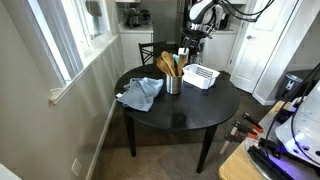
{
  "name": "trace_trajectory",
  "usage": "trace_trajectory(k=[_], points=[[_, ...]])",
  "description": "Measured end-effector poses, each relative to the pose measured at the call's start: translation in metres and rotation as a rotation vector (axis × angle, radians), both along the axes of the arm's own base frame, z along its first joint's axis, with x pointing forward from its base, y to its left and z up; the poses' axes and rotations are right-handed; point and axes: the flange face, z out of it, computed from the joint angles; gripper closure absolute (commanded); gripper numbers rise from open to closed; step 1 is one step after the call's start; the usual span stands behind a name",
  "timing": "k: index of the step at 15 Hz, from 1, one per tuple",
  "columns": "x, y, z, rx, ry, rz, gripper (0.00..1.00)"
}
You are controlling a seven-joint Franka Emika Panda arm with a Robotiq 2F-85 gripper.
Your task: Pick up the wooden spatula and put it in the white basket
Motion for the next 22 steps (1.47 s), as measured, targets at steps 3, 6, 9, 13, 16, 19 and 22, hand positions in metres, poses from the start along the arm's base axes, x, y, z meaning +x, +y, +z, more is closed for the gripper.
trace_trajectory(k=[3,6,9,13,16,19,22], points=[[0.020,-0.005,0.000,0.020,0.030,-0.148,0.00],[0.038,-0.006,0.004,0.032,0.038,-0.243,0.00],[0.054,-0.005,0.006,0.046,0.040,-0.304,0.00],[0.067,-0.013,-0.004,0.070,0.058,-0.403,0.00],[0.071,-0.022,-0.016,0.090,0.079,-0.467,0.00],[0.074,-0.027,-0.025,0.102,0.097,-0.508,0.00],[0.078,-0.023,-0.033,0.112,0.107,-0.524,0.26]])
